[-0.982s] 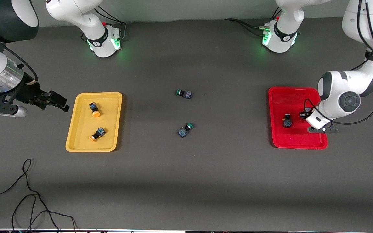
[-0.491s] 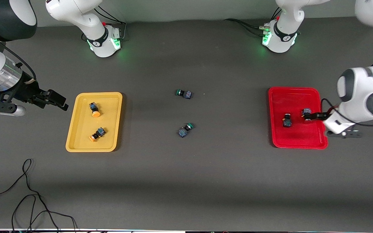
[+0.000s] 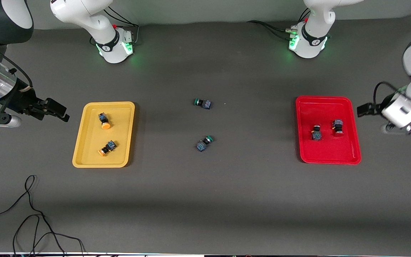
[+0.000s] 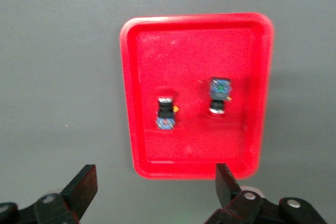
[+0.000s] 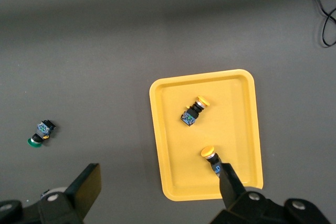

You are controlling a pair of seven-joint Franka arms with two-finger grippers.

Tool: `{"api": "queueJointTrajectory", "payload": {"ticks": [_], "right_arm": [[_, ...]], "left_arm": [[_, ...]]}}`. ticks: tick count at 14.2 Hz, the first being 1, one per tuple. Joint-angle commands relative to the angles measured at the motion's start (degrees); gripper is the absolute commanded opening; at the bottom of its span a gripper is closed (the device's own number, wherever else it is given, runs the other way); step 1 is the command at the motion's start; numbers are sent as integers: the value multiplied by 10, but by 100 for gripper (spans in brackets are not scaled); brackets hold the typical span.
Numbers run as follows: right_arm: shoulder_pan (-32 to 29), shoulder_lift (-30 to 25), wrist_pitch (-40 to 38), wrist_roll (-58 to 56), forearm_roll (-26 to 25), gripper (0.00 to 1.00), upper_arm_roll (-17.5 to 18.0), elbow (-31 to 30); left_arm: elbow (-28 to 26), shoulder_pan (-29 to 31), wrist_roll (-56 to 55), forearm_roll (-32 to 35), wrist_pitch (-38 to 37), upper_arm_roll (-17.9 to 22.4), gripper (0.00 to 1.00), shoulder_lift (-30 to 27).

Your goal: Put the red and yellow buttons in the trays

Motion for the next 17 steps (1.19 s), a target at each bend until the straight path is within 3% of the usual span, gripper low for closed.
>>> {"api": "queueJointTrajectory", "payload": {"ticks": [1, 4, 7, 11, 17], "right_arm": [[2, -10, -22, -46, -14, 100, -1, 2], [2, -10, -43, -51, -46, 100, 1, 6], [3, -10, -69, -46, -46, 100, 1, 19], [1, -11, -71, -52, -41, 100, -4, 33], [-31, -8, -71, -52, -40, 100, 15, 41]], "left_arm": [[34, -23, 8, -23, -51, 1, 100, -31], [110, -65, 0, -44, -107, 10, 100, -10], [194, -87, -33, -44, -156, 13, 100, 30], [200, -119, -64, -40, -160, 35, 100, 28], [199, -114, -55, -37, -164, 36, 100, 22]]}}
